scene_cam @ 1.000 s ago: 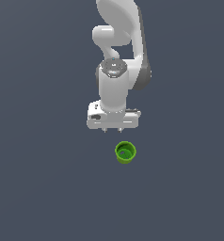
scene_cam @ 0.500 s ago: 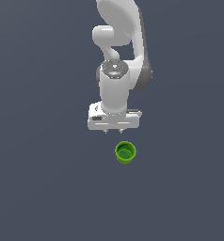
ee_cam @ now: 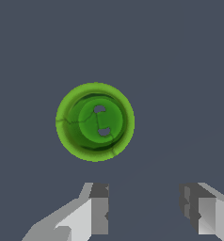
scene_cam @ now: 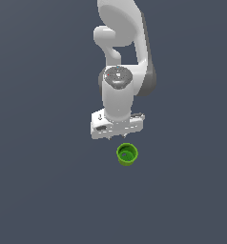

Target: Pick up the object and move it to a goal position.

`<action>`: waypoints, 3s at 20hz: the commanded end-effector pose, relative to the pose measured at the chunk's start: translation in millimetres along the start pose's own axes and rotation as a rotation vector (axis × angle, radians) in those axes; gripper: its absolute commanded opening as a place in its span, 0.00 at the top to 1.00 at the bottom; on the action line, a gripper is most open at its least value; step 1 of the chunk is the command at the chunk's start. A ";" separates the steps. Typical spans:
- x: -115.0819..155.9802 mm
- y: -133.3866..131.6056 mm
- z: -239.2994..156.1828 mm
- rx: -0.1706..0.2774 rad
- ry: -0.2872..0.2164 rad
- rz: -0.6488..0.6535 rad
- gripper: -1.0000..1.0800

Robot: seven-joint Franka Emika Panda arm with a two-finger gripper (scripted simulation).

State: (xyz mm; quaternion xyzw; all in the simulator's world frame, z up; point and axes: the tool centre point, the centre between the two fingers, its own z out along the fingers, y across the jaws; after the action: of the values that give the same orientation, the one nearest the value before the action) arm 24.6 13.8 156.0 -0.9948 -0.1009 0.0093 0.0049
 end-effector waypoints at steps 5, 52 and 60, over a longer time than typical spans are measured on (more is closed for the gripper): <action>17.4 -4.9 7.4 0.026 -0.028 -0.161 0.38; 86.6 -10.2 53.4 0.335 -0.019 -1.141 0.38; 85.0 -11.7 60.8 0.335 -0.020 -1.140 0.38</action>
State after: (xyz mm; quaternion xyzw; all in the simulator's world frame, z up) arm 105.4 42.1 97.3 -0.7695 -0.6162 0.0300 0.1648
